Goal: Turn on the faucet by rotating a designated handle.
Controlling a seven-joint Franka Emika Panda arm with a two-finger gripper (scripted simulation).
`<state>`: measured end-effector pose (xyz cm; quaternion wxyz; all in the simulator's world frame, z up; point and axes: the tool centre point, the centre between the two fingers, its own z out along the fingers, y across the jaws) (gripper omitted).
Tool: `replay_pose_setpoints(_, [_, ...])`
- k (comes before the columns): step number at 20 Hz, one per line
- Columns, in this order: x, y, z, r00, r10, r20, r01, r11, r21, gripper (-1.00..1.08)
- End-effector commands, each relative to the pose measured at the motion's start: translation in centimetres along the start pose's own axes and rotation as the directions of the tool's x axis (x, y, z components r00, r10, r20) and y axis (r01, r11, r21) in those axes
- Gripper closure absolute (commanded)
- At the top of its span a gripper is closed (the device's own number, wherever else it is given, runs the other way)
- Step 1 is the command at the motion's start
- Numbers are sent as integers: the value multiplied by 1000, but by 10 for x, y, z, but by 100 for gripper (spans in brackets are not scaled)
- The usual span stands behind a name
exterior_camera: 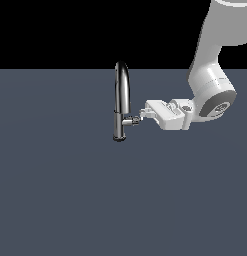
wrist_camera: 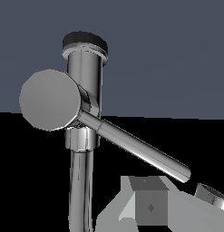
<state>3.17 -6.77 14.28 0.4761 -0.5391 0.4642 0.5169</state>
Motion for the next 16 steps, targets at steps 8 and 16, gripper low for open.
replay_pose_setpoints(8, [36,13,3,1000,9,6,-9,1000,-6,108])
replay_pose_setpoints(16, [78,23,7,1000,19,12,-19,1000,-13,108])
